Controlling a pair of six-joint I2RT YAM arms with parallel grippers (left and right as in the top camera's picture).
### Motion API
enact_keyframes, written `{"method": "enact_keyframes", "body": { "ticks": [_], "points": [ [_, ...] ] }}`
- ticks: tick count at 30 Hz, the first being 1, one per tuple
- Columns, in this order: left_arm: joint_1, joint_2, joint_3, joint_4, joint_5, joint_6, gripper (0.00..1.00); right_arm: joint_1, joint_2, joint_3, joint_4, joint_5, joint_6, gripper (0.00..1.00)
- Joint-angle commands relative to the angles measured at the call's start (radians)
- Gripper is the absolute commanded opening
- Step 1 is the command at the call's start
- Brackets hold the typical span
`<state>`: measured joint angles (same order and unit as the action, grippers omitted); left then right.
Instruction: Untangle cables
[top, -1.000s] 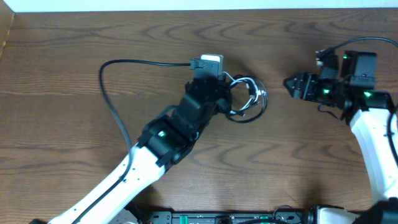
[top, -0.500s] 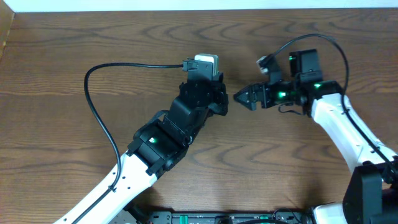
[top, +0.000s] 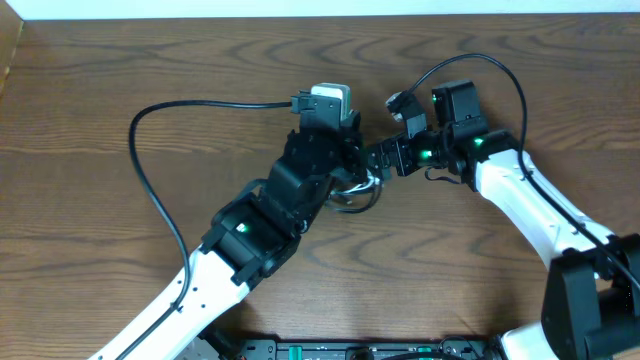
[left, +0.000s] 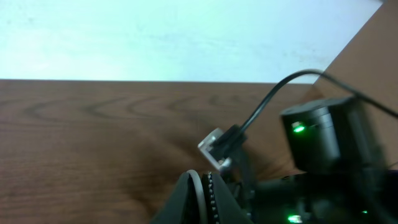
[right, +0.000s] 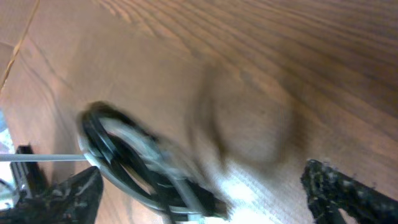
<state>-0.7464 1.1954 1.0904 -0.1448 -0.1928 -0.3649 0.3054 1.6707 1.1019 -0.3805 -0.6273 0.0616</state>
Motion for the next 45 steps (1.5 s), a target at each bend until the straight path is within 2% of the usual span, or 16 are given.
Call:
{"method": "enact_keyframes", "body": {
  "ticks": [1, 2, 5, 8, 14, 15, 17, 20, 21, 22, 24, 35, 45],
  "points": [
    [0.003, -0.054, 0.015, 0.016, -0.010, 0.017, 0.08, 0.023, 0.054, -0.006, 0.003, 0.019, -0.010, 0.55],
    [0.003, -0.057, 0.015, 0.016, -0.010, 0.016, 0.07, 0.027, 0.068, -0.006, 0.003, 0.018, -0.010, 0.54],
    [0.003, -0.066, 0.015, 0.017, -0.010, 0.017, 0.08, 0.042, 0.110, -0.006, 0.004, 0.000, -0.010, 0.64],
    [0.003, -0.066, 0.015, 0.015, -0.034, 0.019, 0.07, 0.057, 0.140, -0.006, 0.014, -0.035, -0.011, 0.64],
    [0.003, -0.066, 0.015, 0.013, -0.035, 0.020, 0.07, 0.081, 0.152, -0.006, 0.061, -0.064, -0.011, 0.75],
    [0.003, -0.066, 0.015, 0.013, -0.035, 0.020, 0.08, 0.084, 0.152, -0.006, 0.069, -0.064, -0.010, 0.73],
    [0.003, -0.066, 0.015, 0.013, -0.035, 0.020, 0.07, 0.087, 0.152, -0.006, 0.079, -0.063, -0.010, 0.62],
    [0.003, -0.066, 0.015, 0.013, -0.036, 0.020, 0.07, 0.088, 0.152, -0.006, 0.085, -0.049, -0.011, 0.64],
    [0.003, -0.066, 0.015, 0.014, -0.035, 0.020, 0.08, 0.088, 0.153, -0.006, 0.085, -0.035, -0.011, 0.61],
    [0.003, -0.067, 0.015, 0.014, -0.035, 0.020, 0.08, 0.089, 0.153, -0.006, 0.085, -0.024, -0.011, 0.45],
    [0.003, -0.068, 0.015, 0.014, -0.036, 0.021, 0.08, 0.089, 0.153, -0.006, 0.085, -0.002, -0.011, 0.01],
    [0.005, -0.058, 0.015, -0.109, -0.176, 0.020, 0.07, 0.076, 0.130, -0.005, 0.066, -0.020, 0.020, 0.01],
    [0.005, 0.079, 0.014, -0.206, -0.186, 0.005, 0.07, 0.001, -0.106, -0.005, 0.039, -0.038, 0.040, 0.01]
  ]
}}
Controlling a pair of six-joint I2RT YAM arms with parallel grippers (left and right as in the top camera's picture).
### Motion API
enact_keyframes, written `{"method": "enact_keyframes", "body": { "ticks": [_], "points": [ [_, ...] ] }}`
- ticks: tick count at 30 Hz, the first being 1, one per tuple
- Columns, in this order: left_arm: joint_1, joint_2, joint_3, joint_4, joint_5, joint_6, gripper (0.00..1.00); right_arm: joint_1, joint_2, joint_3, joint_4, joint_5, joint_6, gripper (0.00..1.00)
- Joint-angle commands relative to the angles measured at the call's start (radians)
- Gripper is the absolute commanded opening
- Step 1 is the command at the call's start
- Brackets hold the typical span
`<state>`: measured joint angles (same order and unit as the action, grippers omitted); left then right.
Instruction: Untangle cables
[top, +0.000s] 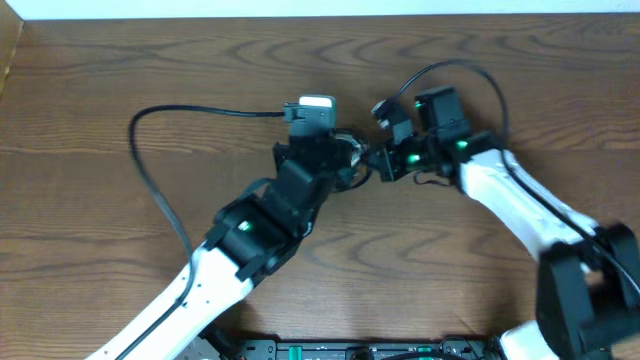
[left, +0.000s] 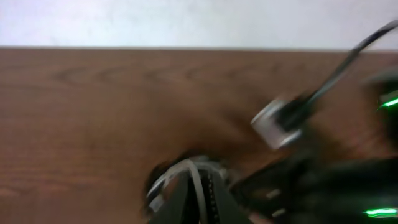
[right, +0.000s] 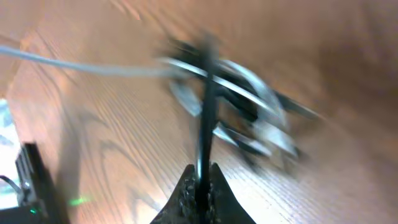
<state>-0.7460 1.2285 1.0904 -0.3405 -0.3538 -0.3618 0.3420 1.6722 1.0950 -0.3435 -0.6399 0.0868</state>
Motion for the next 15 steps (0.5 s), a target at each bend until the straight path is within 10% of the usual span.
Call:
{"method": "enact_keyframes", "body": {
  "ticks": [1, 15],
  "points": [
    [0.005, 0.060, 0.014, -0.013, -0.025, -0.006, 0.08, -0.046, -0.130, 0.002, 0.002, -0.025, 0.020, 0.01],
    [0.005, 0.244, 0.010, -0.002, 0.050, -0.087, 0.07, -0.209, -0.351, 0.002, -0.013, -0.051, 0.067, 0.01]
  ]
}}
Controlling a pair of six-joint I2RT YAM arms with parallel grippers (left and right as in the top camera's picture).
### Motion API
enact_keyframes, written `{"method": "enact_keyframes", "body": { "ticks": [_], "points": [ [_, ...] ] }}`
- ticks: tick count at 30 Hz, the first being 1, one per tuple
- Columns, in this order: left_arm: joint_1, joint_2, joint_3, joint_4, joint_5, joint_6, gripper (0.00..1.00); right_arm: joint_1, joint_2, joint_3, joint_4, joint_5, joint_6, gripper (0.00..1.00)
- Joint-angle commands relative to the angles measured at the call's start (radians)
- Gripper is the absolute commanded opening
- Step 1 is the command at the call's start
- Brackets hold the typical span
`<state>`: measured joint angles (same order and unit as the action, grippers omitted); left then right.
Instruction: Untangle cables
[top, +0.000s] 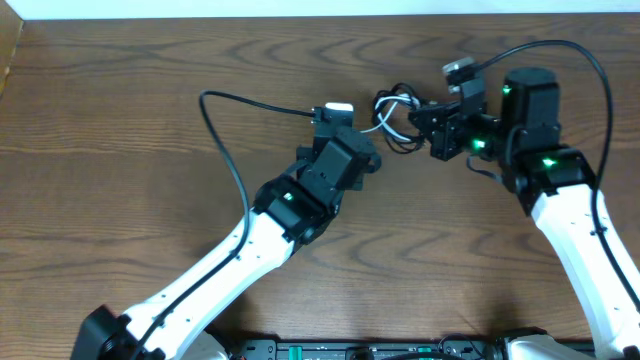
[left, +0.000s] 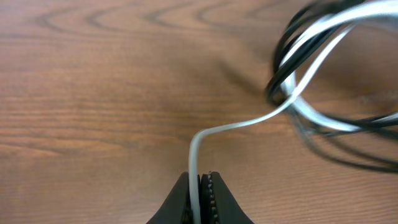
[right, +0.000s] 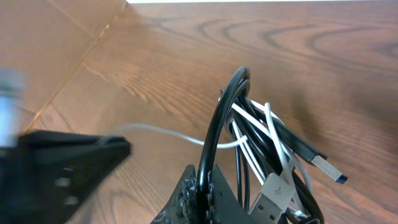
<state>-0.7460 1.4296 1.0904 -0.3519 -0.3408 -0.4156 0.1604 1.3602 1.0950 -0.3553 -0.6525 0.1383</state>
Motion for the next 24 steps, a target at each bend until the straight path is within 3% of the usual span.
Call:
{"method": "enact_keyframes", "body": {
  "ticks": [1, 4, 10, 11, 24],
  "points": [
    [0.005, 0.055, 0.010, 0.020, 0.051, -0.035, 0.08, -0.034, -0.042, 0.002, -0.003, -0.039, 0.016, 0.01],
    [0.005, 0.087, 0.010, 0.093, 0.146, -0.035, 0.17, -0.052, -0.047, 0.002, -0.006, -0.051, 0.026, 0.01],
    [0.005, 0.105, 0.010, 0.214, 0.196, -0.035, 0.76, -0.068, -0.047, 0.002, -0.007, -0.093, 0.031, 0.01],
    [0.008, 0.106, 0.010, 0.232, 0.196, -0.035, 0.81, -0.071, -0.047, 0.002, -0.008, -0.101, 0.030, 0.01],
    [0.084, 0.106, 0.010, 0.333, 0.196, -0.035, 0.83, -0.144, -0.048, 0.002, -0.008, -0.358, 0.029, 0.01]
  ]
}}
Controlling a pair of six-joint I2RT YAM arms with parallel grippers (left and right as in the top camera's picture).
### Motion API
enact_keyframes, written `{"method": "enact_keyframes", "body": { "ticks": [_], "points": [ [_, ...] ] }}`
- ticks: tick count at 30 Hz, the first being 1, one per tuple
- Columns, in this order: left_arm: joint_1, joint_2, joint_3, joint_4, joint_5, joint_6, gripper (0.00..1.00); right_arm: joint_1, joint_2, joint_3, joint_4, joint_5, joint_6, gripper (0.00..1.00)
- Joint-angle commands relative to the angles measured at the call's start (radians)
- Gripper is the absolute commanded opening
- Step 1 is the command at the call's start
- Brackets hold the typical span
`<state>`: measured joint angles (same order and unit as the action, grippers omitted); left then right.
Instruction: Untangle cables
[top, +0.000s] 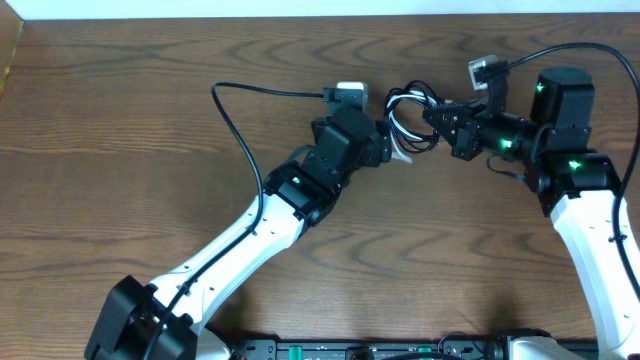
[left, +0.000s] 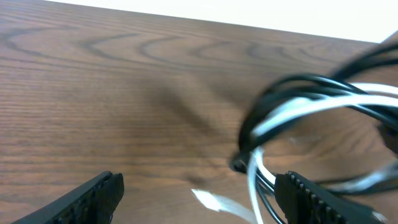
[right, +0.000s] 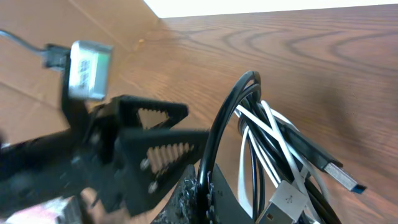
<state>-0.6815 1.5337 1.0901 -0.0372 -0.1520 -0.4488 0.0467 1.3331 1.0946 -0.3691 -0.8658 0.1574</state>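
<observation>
A tangle of black and white USB cables (top: 408, 118) hangs at the back middle of the wooden table (top: 120, 180). My right gripper (right: 202, 186) is shut on a black loop of the tangle (right: 217, 124), with the USB plugs (right: 280, 202) dangling beside it. My left gripper (left: 199, 202) stands open just left of the bundle (left: 305, 106). The loose white cable end (left: 214, 200) lies between its fingers (left: 93, 193), touching neither. In the overhead view the left gripper (top: 385, 150) sits close under the bundle, opposite the right gripper (top: 440, 122).
The left arm's own black camera cable (top: 235, 110) loops across the table to the left. The right arm's camera cable (top: 590, 50) arcs over its wrist. The table's far edge (top: 300, 15) meets a white wall just behind the bundle.
My left gripper was shut on the white cable and is now open, with the white end free between its fingers. The right gripper still holds the black loop, slightly further right.
First both grippers met at the bundle mid-table, left shut, right open. Then the right was shut on a black cable. Later the arms stood further back and apart, the white cable stretched from my left gripper to the tangle. Now the left has let go.
</observation>
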Motion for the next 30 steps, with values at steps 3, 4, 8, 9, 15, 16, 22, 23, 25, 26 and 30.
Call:
{"method": "enact_keyframes", "body": {
  "ticks": [3, 4, 8, 9, 15, 16, 22, 23, 25, 26, 30],
  "points": [
    [0.031, 0.002, 0.010, 0.055, 0.026, -0.002, 0.83, -0.058, -0.021, 0.002, 0.006, -0.223, 0.010, 0.01],
    [0.034, 0.002, 0.010, 0.074, 0.049, -0.002, 0.83, -0.066, -0.021, 0.002, 0.006, -0.244, 0.010, 0.01],
    [0.037, 0.002, 0.010, 0.135, 0.174, -0.002, 0.83, -0.080, -0.021, 0.002, 0.006, -0.270, 0.010, 0.01],
    [0.037, 0.003, 0.010, 0.142, 0.190, -0.001, 0.83, -0.081, -0.021, 0.002, 0.006, -0.278, 0.010, 0.01],
    [0.037, 0.040, 0.010, 0.151, 0.226, -0.002, 0.83, -0.081, -0.021, 0.002, 0.007, -0.323, 0.010, 0.01],
    [0.037, 0.048, 0.010, 0.153, 0.245, -0.002, 0.82, -0.081, -0.021, 0.002, 0.007, -0.323, 0.005, 0.01],
    [0.037, 0.068, 0.010, 0.159, 0.283, -0.001, 0.63, -0.081, -0.021, 0.002, 0.010, -0.322, 0.002, 0.01],
    [0.037, 0.068, 0.010, 0.159, 0.283, 0.003, 0.47, -0.083, -0.021, 0.002, 0.010, -0.319, 0.002, 0.01],
    [0.038, 0.068, 0.010, 0.158, 0.283, 0.003, 0.25, -0.089, -0.021, 0.002, 0.010, -0.318, 0.002, 0.01],
    [0.040, 0.068, 0.010, 0.154, 0.283, 0.003, 0.14, -0.092, -0.021, 0.002, 0.009, -0.317, 0.002, 0.01],
    [0.051, 0.067, 0.010, 0.115, 0.283, 0.008, 0.08, -0.107, -0.021, 0.002, -0.002, -0.279, 0.007, 0.01]
  ]
}}
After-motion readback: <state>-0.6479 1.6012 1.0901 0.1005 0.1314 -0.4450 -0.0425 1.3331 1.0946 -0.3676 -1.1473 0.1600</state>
